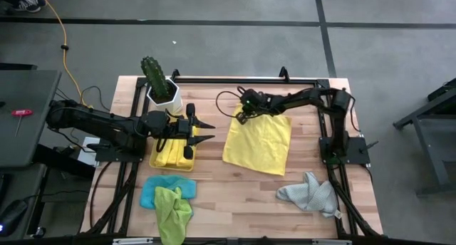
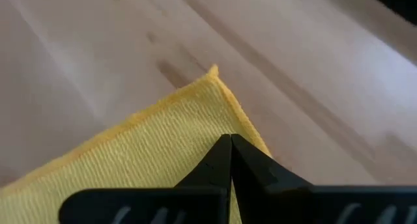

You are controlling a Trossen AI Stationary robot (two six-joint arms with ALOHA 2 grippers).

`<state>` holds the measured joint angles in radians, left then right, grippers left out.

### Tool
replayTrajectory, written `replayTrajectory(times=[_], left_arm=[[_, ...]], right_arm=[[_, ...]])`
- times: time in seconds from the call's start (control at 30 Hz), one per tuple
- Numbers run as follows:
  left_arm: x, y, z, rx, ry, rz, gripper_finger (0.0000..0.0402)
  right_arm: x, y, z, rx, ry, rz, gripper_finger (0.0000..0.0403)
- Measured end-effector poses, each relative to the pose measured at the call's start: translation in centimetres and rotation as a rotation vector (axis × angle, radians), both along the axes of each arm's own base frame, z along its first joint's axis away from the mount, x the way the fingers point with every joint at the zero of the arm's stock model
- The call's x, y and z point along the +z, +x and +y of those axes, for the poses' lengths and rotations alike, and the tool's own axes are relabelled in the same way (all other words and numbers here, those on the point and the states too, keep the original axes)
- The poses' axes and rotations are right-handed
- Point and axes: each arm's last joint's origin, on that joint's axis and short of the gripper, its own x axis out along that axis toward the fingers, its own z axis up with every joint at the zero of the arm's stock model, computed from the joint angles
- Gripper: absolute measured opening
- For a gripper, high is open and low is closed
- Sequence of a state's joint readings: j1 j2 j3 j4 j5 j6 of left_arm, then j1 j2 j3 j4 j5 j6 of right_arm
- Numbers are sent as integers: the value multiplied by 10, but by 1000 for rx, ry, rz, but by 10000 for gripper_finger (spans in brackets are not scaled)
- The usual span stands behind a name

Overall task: Fold microfiber towels
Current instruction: Fold the yellow microfiber towel

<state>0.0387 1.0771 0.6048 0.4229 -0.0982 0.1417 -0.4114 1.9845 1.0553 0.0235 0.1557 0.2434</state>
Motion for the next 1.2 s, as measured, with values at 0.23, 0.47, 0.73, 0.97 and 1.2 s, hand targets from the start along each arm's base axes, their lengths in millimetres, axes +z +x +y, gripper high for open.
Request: replayTrajectory(times=[0.23, 0.47, 0.73, 0.97, 1.2], left_arm=[[0, 0, 0, 0, 0, 0, 127], [-1, 0, 0, 0, 0, 7, 127], [-4, 0, 0, 9, -1, 47, 127], [-9, 5, 0, 20, -70, 48, 127], [-26, 53, 2, 37, -116, 231, 127]], right_arm=[[-3, 36, -4, 101, -18, -13, 0], [15, 48, 6, 200, -48, 110, 0], [44, -1, 25, 163, -101, 243, 0], [49, -91, 81, 73, -125, -1, 0], [65, -147, 127, 155, -170, -415, 0]])
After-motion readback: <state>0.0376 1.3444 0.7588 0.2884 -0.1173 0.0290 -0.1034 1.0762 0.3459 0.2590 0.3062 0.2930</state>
